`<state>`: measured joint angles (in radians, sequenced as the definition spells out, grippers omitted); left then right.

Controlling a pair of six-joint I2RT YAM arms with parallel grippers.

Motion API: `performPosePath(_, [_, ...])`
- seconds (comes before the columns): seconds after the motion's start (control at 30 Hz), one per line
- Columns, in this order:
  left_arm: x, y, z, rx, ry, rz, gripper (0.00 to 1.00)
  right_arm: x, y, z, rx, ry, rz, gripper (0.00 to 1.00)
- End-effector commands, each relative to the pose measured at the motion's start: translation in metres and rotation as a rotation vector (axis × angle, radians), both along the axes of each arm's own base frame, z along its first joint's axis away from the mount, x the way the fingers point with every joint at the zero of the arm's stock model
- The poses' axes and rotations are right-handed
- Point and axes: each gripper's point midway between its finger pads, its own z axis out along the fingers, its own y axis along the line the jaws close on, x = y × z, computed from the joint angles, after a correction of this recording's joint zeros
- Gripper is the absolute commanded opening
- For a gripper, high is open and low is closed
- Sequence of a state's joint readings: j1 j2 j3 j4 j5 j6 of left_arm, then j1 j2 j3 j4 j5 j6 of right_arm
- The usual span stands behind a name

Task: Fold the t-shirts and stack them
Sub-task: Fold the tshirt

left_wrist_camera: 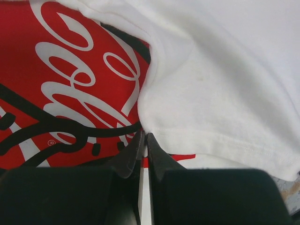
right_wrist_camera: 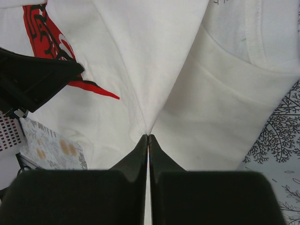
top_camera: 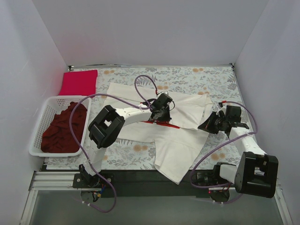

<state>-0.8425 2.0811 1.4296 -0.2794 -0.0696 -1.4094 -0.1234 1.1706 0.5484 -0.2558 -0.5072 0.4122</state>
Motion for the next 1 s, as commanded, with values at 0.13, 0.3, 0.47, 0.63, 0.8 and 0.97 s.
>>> performPosePath(0.13, [0.000, -0.002, 0.078, -0.078, -0.101, -0.018, 0.00, -0.002, -0.002, 0.028, -0.020, -0.046, 0.005, 0.01])
performPosePath(0.3, [-0.006, 0.002, 0.086, -0.079, -0.097, -0.030, 0.00, -0.012, 0.003, 0.031, 0.007, -0.036, 0.014, 0.01])
performPosePath(0.47, [-0.008, 0.008, 0.088, -0.077, -0.095, -0.025, 0.00, -0.021, 0.008, 0.026, 0.036, -0.012, 0.021, 0.01])
performPosePath(0.63, [-0.012, 0.015, 0.074, -0.053, -0.071, -0.021, 0.00, -0.028, 0.010, 0.020, 0.044, 0.008, 0.022, 0.01])
performPosePath(0.8, [-0.016, 0.020, 0.063, -0.040, -0.047, -0.019, 0.00, -0.031, 0.010, 0.015, 0.049, 0.028, 0.021, 0.01])
performPosePath(0.97, [-0.019, 0.023, 0.051, -0.023, -0.025, -0.020, 0.00, -0.036, 0.009, 0.003, 0.041, 0.068, 0.019, 0.01])
